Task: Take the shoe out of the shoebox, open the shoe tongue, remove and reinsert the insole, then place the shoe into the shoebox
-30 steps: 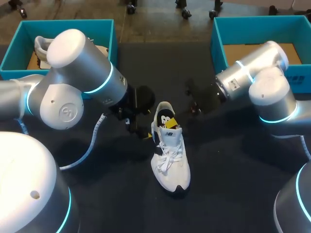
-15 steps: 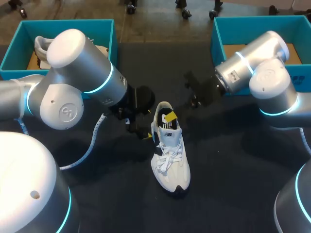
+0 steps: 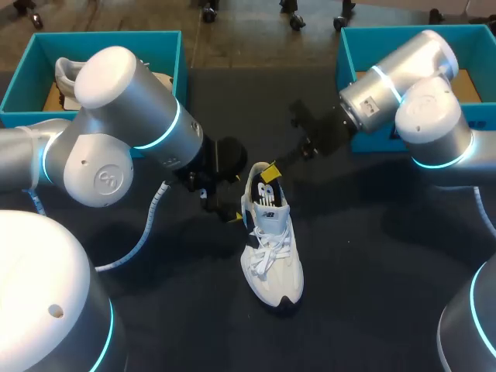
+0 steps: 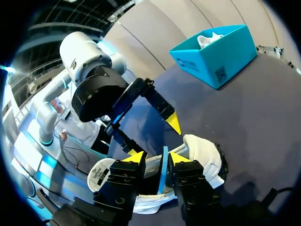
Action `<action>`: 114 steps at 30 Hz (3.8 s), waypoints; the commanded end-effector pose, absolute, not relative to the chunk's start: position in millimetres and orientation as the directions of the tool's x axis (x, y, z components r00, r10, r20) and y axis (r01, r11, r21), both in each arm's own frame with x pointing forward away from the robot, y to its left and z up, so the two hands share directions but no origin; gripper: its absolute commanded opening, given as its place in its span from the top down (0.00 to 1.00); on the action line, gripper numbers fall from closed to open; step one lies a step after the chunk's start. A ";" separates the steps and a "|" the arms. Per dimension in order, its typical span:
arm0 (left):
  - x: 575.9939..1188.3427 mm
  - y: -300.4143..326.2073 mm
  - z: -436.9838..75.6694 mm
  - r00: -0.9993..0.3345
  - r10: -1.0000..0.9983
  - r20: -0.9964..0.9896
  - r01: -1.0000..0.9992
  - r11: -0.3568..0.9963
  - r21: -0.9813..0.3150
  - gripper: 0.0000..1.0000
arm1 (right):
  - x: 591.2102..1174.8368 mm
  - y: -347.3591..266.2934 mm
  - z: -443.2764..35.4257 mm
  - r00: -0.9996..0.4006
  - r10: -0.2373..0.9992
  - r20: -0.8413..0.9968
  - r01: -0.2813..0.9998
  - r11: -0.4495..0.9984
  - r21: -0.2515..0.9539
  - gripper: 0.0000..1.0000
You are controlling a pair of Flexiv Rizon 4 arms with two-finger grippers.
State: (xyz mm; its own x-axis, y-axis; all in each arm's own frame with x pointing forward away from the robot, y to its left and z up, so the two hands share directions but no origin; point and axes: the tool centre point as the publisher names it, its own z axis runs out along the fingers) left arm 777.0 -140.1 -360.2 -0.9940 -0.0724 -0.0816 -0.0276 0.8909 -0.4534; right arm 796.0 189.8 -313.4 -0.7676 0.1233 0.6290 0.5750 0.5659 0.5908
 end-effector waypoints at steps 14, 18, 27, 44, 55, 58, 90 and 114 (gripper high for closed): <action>776.8 -140.7 -360.5 -0.994 -0.073 -0.083 -0.028 0.892 -0.451 0.00 | 804.5 207.9 -323.6 -0.764 0.091 0.639 0.566 0.570 0.596 1.00; 776.8 -140.7 -360.5 -0.994 -0.073 -0.083 -0.028 0.892 -0.451 0.00 | 801.9 206.8 -325.5 -0.759 0.098 0.644 0.576 0.564 0.592 0.87; 776.8 -140.7 -360.5 -0.994 -0.073 -0.083 -0.028 0.892 -0.451 0.00 | 797.4 204.4 -305.9 -0.780 0.141 0.610 0.574 0.548 0.608 0.71; 776.8 -140.7 -360.5 -0.994 -0.073 -0.083 -0.028 0.892 -0.451 0.00 | 803.5 195.6 -278.4 -0.737 0.225 0.637 0.647 0.506 0.570 0.85; 778.2 -138.2 -357.0 -0.994 -0.074 -0.077 -0.032 0.892 -0.450 0.00 | 799.2 181.4 -275.8 -0.665 0.333 0.669 0.741 0.403 0.536 0.95; 779.8 -128.9 -345.7 -0.996 -0.065 -0.058 -0.033 0.894 -0.447 0.00 | 799.9 178.6 -282.8 -0.635 0.352 0.688 0.767 0.395 0.506 1.00; 838.3 -59.8 -251.1 -0.994 0.100 -0.037 0.106 0.880 -0.463 0.00 | 785.5 156.1 -275.5 -0.358 0.722 0.592 0.922 0.173 0.347 1.00; 846.3 -50.6 -236.3 -0.991 0.097 -0.094 0.129 0.880 -0.456 0.00 | 780.2 153.5 -265.7 -0.316 0.770 0.554 0.928 0.130 0.349 1.00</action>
State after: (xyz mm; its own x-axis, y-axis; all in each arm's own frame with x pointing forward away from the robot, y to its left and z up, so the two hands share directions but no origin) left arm 847.1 -51.2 -237.0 -0.9910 0.0958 -0.0938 0.1284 0.8793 -0.4586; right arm 781.2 151.8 -266.3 -0.3200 0.7647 0.5593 0.9274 0.1322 0.3498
